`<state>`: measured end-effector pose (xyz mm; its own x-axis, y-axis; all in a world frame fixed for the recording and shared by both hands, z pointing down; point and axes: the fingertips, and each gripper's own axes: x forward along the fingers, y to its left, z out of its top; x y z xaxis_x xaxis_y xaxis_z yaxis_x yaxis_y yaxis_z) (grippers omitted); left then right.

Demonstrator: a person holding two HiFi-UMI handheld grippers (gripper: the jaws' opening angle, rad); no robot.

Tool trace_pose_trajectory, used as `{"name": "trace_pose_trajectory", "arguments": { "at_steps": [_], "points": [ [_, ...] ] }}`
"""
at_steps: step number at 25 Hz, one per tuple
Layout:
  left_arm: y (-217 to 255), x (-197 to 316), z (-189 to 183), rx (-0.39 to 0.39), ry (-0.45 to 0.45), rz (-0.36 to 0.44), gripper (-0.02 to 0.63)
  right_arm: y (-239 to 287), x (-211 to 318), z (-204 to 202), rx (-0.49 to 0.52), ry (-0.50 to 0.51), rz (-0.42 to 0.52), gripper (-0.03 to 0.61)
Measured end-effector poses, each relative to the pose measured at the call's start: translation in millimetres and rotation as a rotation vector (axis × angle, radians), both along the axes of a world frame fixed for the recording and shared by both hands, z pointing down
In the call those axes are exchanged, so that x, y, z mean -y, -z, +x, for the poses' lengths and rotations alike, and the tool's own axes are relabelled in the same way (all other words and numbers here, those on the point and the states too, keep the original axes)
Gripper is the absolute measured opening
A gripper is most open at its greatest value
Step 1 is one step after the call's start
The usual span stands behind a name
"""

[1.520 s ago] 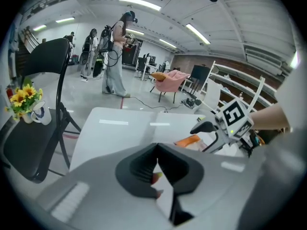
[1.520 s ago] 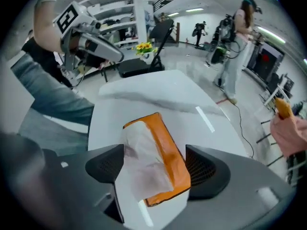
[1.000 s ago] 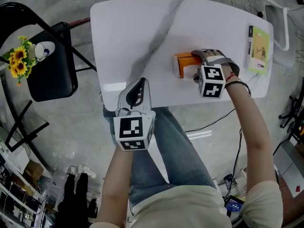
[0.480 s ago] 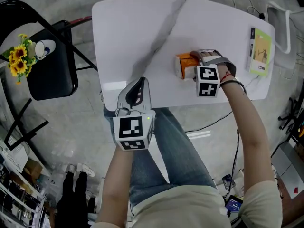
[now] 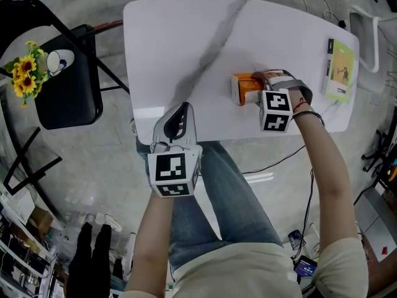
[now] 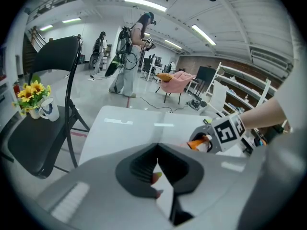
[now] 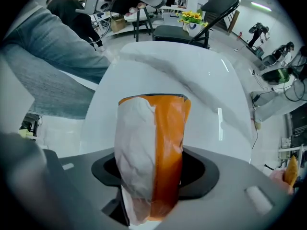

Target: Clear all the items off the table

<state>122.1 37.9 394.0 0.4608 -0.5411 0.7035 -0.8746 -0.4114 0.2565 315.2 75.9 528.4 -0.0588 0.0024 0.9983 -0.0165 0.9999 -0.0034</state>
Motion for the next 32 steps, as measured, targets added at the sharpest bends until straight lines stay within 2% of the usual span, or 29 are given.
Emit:
{"name": "trace_pose_trajectory", "arguments": {
  "at_steps": [14,32],
  "points": [
    [7.7,-2.0,-29.4,-0.009,0.043,0.013,0.009,27.4,12.6,-54.4,0.044,0.035,0.021,0.285],
    [12.4,-0.7,-114.5,-0.012,0.136,0.025,0.009,56.9,21.7,-153.6,0.054,0.163,0.02,0.285]
  ]
}}
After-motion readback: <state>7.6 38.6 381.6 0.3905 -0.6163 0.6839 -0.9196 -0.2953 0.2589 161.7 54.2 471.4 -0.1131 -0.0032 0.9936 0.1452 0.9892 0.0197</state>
